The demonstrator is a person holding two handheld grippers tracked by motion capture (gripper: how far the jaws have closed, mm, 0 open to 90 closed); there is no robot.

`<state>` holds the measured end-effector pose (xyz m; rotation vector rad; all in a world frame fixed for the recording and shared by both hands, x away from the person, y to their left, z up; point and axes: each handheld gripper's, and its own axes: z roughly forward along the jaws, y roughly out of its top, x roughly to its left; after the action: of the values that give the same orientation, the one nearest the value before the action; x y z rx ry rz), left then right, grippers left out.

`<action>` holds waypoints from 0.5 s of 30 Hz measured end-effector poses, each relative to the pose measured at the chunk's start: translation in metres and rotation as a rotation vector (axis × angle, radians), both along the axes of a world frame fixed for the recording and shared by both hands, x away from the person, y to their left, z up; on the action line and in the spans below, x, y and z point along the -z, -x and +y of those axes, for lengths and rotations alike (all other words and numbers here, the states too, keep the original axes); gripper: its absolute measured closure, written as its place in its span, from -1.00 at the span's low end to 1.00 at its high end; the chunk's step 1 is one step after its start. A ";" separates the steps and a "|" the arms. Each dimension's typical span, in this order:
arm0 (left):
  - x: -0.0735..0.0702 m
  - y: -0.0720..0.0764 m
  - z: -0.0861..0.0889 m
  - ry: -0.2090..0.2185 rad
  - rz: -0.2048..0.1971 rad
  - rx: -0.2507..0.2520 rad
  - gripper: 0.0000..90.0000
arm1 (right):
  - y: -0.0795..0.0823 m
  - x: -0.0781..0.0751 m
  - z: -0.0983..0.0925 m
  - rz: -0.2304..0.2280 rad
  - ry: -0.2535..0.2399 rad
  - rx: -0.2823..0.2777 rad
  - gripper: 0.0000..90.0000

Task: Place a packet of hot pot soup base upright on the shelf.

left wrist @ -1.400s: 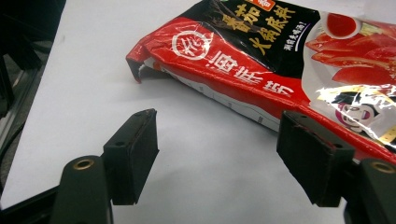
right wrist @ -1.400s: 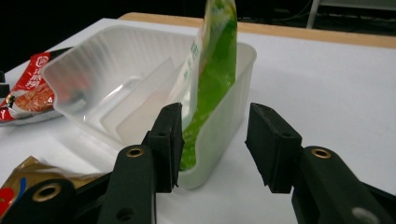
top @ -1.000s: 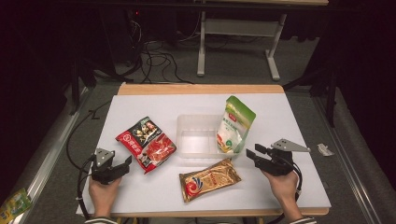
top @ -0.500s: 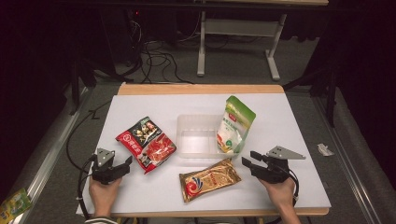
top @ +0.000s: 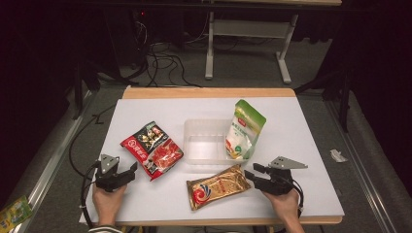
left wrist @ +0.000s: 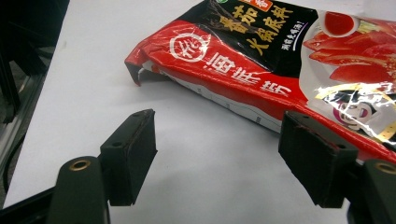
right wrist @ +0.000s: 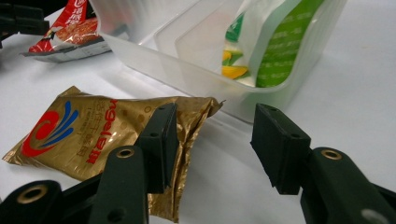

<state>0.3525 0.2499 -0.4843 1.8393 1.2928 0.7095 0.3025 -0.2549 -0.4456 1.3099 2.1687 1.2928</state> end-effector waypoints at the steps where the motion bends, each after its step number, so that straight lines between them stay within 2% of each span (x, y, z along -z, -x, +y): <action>1: 0.000 0.000 0.000 0.000 0.000 0.000 -0.38 | 0.000 0.001 0.002 0.004 0.001 -0.004 0.13; 7: 0.000 0.000 0.000 -0.004 -0.001 -0.004 -0.38 | 0.000 0.008 0.008 0.028 0.002 -0.024 0.13; 12: 0.000 0.000 -0.001 -0.008 -0.003 -0.002 -0.38 | -0.004 0.013 0.011 0.043 -0.002 -0.014 0.14; 15: 0.000 0.000 -0.001 -0.011 -0.002 -0.004 -0.38 | -0.006 0.016 0.015 0.068 0.009 -0.023 0.16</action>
<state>0.3523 0.2487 -0.4845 1.8448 1.2946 0.7216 0.3086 -0.2399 -0.4617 1.3482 2.2393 1.2637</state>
